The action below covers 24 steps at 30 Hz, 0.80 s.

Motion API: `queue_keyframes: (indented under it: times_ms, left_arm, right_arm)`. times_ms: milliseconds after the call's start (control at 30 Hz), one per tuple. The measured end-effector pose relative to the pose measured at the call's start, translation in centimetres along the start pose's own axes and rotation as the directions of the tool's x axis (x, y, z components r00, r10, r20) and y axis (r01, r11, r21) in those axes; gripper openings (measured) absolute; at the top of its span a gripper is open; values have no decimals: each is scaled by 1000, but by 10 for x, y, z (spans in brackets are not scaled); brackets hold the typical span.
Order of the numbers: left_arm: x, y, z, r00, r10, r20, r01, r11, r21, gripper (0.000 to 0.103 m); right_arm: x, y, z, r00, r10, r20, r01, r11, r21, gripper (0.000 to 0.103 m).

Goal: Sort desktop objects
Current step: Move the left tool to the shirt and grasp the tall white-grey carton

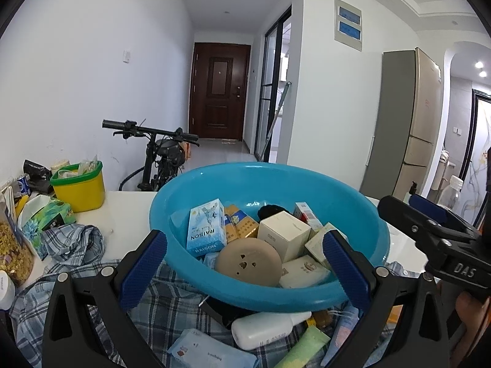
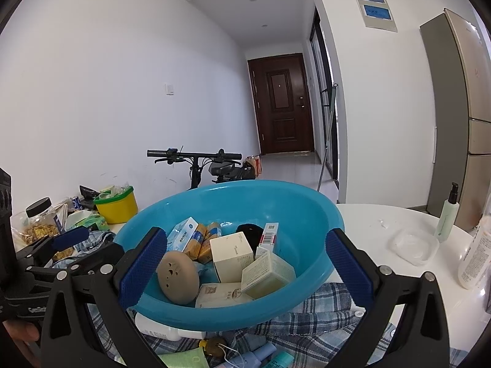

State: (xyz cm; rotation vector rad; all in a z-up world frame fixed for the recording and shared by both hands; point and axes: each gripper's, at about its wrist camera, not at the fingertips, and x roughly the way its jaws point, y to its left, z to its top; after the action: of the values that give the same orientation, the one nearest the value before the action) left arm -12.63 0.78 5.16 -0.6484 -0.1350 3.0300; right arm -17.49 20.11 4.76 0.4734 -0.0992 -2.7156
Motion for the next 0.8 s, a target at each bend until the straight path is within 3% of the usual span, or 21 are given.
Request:
queue_keyframes:
  times_ms: [300, 533, 800]
  left_arm:
    - [-36, 9, -10, 1000, 10, -16, -10, 999, 33, 103]
    - [-82, 1, -47, 997, 21, -70, -13, 993, 119, 103]
    - [-97, -4, -106, 969, -8, -246, 32, 995, 92, 103]
  right_arm:
    - [0, 4, 0, 1000, 7, -12, -7, 1000, -10, 103]
    - [1, 8, -1, 1000, 3, -18, -3, 1000, -27, 103]
    - [1, 11, -1, 1000, 1, -22, -2, 999, -39, 103]
